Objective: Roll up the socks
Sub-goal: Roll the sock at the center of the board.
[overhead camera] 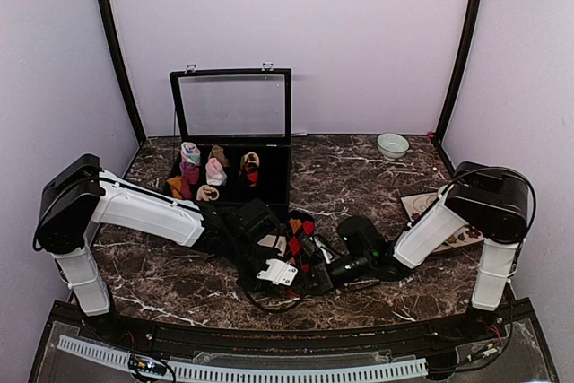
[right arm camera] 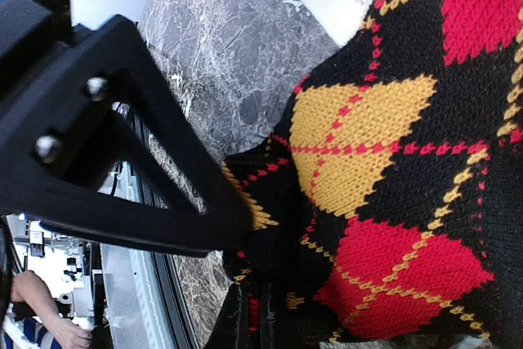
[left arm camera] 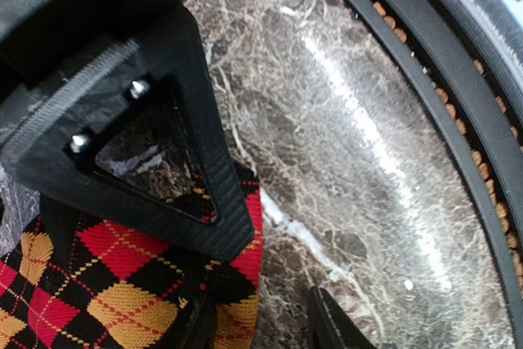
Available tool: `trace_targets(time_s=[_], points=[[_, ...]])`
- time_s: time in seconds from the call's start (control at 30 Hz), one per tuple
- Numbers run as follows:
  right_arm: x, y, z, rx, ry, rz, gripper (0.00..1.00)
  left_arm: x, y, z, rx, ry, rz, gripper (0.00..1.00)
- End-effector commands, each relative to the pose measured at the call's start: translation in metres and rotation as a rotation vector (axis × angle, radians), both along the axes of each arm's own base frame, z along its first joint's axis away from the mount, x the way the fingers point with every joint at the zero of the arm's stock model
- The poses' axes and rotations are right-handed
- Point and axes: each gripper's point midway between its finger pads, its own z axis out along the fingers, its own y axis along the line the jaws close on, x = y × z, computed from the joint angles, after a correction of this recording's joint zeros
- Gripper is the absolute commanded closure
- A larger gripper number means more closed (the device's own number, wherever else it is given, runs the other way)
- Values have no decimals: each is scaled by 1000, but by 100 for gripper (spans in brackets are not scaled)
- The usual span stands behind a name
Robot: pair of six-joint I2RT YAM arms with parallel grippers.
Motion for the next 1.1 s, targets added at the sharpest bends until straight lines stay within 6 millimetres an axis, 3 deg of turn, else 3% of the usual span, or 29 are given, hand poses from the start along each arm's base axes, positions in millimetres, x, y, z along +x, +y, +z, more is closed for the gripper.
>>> trace_targets(time_s=[0.0,0.27,0.43,0.57,0.7,0.87,0.93,1.07], points=[[-38,-71,-85,-383,224,-49,100,2,0,-8,13,-25,-16,64],[-34,-70,-82,-359,223,-61,99,5,6,-29,66,-35,-11,71],[-24,-68,-69,-325,138,-80,86,4,12,-45,135,13,1,74],[-20,-70,-63,-315,101,-98,79,0,22,-52,219,151,29,80],[-21,-76,-60,-316,82,-111,77,9,22,-48,247,256,81,83],[-16,-90,-50,-326,5,-151,74,2,26,-45,260,307,75,84],[-12,-93,-40,-317,-53,-167,69,-1,26,-44,265,332,75,83],[-5,-97,-14,-279,-244,-187,68,-8,26,-40,283,396,83,84]])
